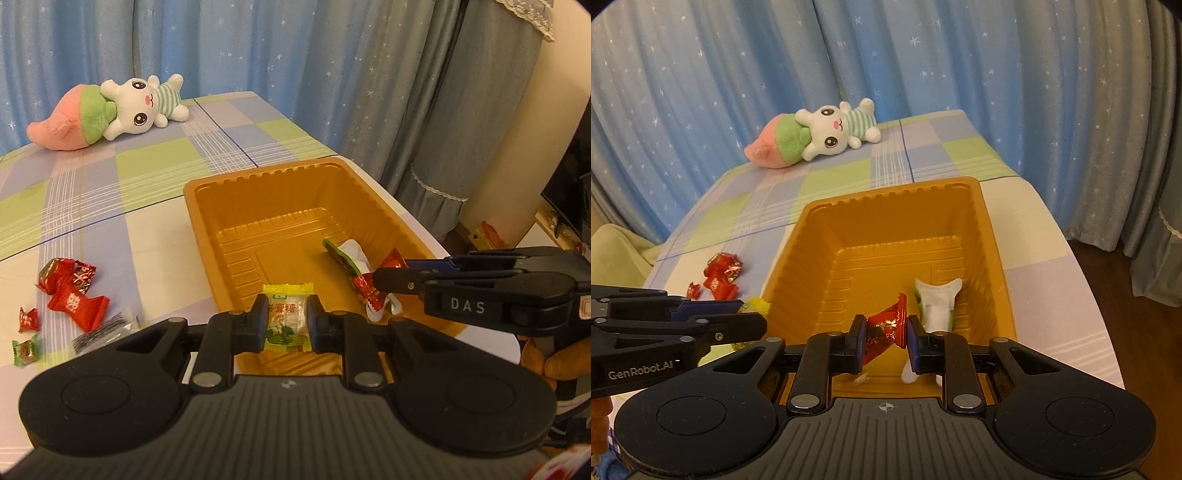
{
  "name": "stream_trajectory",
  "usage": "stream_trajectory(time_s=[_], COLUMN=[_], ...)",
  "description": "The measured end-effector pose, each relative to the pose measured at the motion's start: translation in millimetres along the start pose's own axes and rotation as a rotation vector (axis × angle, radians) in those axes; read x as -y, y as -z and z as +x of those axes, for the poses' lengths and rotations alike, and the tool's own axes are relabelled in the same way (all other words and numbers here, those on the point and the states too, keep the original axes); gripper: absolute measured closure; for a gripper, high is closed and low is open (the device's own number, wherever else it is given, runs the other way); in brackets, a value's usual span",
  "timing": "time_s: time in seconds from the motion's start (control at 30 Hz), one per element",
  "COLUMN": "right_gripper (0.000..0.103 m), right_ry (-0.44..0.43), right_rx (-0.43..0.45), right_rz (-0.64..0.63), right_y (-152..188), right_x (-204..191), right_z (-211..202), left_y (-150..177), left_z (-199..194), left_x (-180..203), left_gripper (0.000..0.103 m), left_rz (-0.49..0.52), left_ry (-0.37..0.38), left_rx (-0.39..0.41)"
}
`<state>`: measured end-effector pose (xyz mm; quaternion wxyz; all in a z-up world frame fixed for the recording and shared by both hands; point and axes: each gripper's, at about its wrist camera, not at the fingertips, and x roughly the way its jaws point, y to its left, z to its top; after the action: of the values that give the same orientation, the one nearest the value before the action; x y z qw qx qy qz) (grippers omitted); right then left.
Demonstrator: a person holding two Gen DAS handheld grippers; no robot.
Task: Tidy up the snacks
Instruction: 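Carry the red candy and yellow-green cake toward the orange tray with both tools, then open the left tool over the tray while the right tool releases the red candy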
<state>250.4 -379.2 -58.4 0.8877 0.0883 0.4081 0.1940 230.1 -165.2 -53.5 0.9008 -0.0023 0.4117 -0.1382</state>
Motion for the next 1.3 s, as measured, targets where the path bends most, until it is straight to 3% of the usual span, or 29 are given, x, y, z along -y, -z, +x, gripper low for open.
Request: stream_trajectory(time_s=[0.63, 1.07, 1.2, 1.3], right_gripper=[0.079, 0.079, 0.078, 0.078], right_ry=[-0.133, -0.129, -0.130, -0.133], right_rx=[-0.012, -0.016, -0.012, -0.013], right_rz=[-0.030, 0.014, 0.023, 0.028], right_y=[-30.4, -28.9, -27.4, -25.4], right_x=[15.6, 35.9, 38.6, 40.7], right_z=[37.2, 24.2, 19.2, 14.0], left_y=[-18.9, -27.2, -31.1, -31.1], left_z=[30.5, 38.9, 40.8, 38.2], left_x=[7.5, 12.0, 13.9, 13.3], left_gripper=[0.083, 0.083, 0.068, 0.066], left_rz=[-0.058, -0.068, -0.064, -0.075], left_ry=[-0.069, -0.094, -0.110, -0.104], left_rx=[-0.018, -0.014, -0.010, -0.011])
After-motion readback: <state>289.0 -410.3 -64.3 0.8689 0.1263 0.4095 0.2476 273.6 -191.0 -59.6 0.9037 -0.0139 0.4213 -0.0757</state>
